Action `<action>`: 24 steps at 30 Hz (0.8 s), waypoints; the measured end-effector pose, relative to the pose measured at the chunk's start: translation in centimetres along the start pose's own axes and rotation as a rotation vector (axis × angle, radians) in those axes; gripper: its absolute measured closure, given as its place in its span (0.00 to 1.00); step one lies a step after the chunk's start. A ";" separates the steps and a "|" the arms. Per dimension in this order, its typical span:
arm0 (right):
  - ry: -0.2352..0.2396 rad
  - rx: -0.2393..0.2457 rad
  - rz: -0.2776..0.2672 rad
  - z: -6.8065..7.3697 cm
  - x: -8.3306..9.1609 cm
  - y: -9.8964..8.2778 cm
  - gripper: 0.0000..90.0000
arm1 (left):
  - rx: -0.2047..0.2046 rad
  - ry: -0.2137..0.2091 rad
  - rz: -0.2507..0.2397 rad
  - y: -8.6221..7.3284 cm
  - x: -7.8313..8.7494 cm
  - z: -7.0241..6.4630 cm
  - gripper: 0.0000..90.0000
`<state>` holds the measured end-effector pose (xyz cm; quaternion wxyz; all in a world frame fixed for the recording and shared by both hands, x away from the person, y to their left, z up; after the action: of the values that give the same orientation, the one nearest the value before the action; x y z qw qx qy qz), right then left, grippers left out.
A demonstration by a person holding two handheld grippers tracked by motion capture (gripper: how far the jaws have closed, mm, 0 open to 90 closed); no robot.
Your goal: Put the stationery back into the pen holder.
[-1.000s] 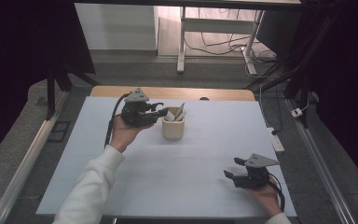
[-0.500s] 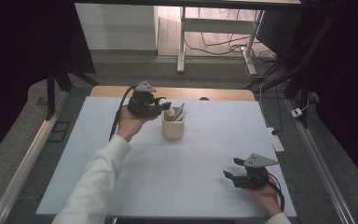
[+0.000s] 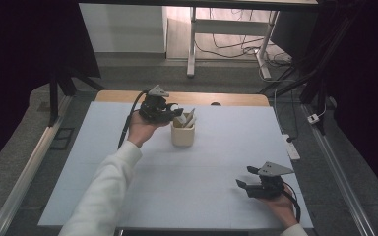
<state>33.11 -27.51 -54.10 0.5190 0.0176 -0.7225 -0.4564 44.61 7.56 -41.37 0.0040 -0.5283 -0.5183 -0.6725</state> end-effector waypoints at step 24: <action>0.000 -0.002 -0.001 0.1 0.1 0.0 0.34 | -0.060 0.039 0.000 -6.9 3.0 -2.2 0.44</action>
<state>33.06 -27.49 -54.02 0.5187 0.0172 -0.7221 -0.4573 37.89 10.81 -43.75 -0.0016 -0.5147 -0.4979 -0.6979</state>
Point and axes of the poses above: each handheld gripper's, and its own axes: x roughly backward along the jaws, y roughly out of its top, z roughly to its left, the point moved 4 cm from there along -x, roughly forward along the jaws, and after that the axes turned 12 degrees about z, right-handed, at the moved point
